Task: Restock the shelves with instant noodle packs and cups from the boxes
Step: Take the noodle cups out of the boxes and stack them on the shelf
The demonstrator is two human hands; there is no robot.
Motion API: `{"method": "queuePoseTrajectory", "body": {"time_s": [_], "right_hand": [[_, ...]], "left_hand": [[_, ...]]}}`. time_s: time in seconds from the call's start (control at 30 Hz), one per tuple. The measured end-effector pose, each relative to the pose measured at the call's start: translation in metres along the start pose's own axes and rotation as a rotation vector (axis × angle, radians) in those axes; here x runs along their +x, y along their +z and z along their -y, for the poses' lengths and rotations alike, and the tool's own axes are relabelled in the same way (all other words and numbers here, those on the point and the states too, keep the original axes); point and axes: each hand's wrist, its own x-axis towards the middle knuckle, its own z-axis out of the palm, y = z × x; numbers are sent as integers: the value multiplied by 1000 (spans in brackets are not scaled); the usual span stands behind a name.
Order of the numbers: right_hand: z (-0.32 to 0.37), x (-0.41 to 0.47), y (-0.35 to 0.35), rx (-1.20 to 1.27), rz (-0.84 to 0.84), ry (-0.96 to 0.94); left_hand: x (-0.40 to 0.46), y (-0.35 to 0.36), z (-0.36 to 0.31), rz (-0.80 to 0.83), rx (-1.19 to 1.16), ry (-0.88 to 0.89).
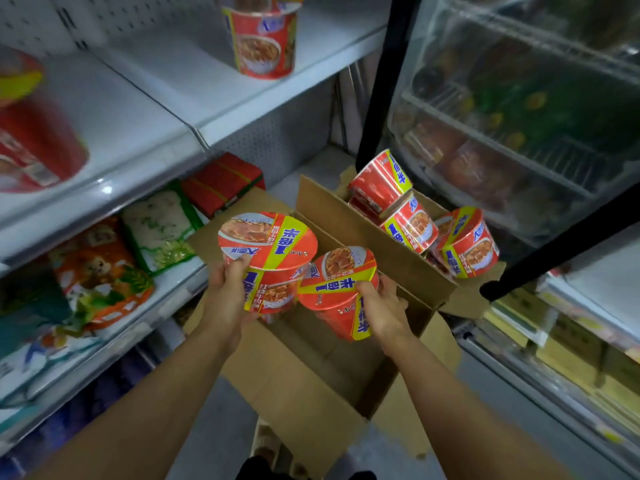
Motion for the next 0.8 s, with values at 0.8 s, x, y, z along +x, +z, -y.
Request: {"method": "queuePoseTrajectory", "body": {"time_s": [0.8], "right_hand": [[133, -187, 75, 80, 326, -459]], "left_hand": [[-154, -187, -104, -351, -318, 301]]}}
